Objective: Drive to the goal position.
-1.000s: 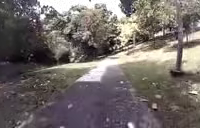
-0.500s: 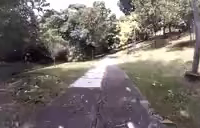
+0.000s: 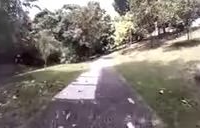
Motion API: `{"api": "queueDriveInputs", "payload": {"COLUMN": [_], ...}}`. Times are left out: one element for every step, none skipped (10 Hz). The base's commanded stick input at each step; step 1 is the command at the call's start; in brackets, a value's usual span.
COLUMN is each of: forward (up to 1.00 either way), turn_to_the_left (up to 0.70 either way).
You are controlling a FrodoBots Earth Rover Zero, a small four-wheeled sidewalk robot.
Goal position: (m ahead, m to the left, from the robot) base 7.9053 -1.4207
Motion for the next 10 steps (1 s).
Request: {"api": "queueDriveInputs", "payload": {"forward": [1.00,1.00,1.00,1.00,1.00,1.00,1.00,1.00,1.00,1.00], "turn_to_the_left": [0.00,0.00,0.00,-0.39,-0.40,-0.40,-0.40,-0.38,-0.07,0.00]}}
